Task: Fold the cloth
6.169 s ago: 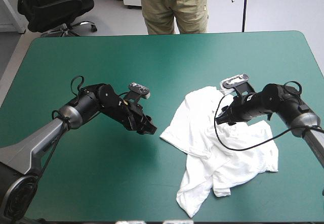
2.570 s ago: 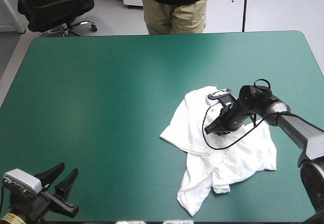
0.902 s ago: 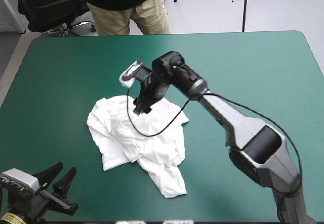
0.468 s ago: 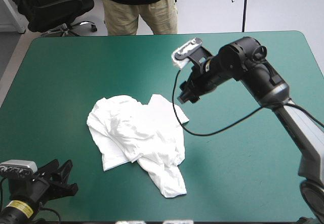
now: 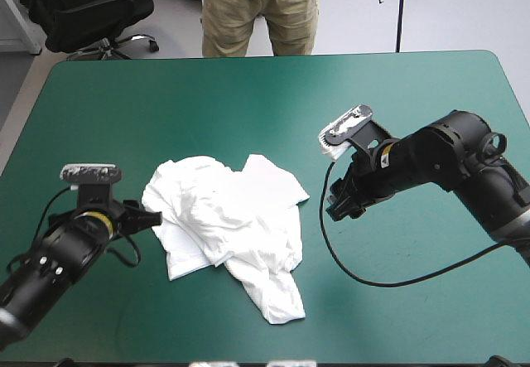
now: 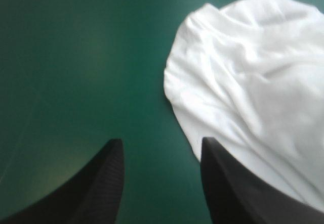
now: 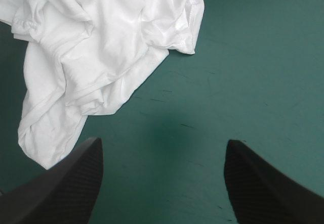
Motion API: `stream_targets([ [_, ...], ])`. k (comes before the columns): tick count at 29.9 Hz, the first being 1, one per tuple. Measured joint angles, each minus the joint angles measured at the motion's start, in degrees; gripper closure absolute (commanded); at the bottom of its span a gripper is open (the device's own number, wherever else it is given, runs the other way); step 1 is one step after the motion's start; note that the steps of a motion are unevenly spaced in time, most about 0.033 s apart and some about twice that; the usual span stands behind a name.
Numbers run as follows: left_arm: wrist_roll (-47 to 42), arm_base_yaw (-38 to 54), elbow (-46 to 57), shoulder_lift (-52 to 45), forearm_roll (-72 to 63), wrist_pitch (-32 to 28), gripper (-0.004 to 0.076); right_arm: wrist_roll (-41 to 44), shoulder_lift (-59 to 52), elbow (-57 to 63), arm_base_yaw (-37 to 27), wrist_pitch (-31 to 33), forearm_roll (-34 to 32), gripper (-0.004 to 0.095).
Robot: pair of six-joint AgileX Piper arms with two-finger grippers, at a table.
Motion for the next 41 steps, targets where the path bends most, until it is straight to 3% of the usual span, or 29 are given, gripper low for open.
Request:
stream_targets([
  [5,8.7,9.3,-6.7,12.0,-6.4,-2.1,0.0386,-0.6,-0.3,0.0,0.0,-0.2,0.1,0.0274],
  [10,28.1,21.0,-9.9,21.5,-25.6,-1.9,0.0386,-1.1,-0.3,0.1,0.0,-0.5,0.6,0.0274],
  [14,42.4,25.1,-10.3,26.0,-40.7,-2.3,0.0386,-1.6,-0.3,0.1,0.0,-1.5,1.7,0.0274],
  [25,49.8,25.4,-11.3,34.5,-46.2,-9.2,0.0388,-2.3,-0.3,0.1,0.0,-2.3,3.1,0.0274],
  [27,51.3,25.6,-11.6,35.3,-47.4,-9.4,0.0448,-2.3,-0.3,0.1,0.0,-2.4,3.0,0.0274],
  [30,54.8,25.7,-11.9,36.0,-49.6,-10.5,0.0717,-2.3,-0.3,0.1,0.0,-2.4,2.1,0.0274],
  [35,60.3,25.8,-11.9,36.7,-53.0,-11.9,0.0736,-0.4,-0.3,0.1,0.0,-3.9,-1.8,0.0307],
  [41,61.4,25.8,-11.9,36.7,-53.9,-11.9,0.0736,1.3,1.7,0.3,0.0,-12.3,-2.2,0.0315],
])
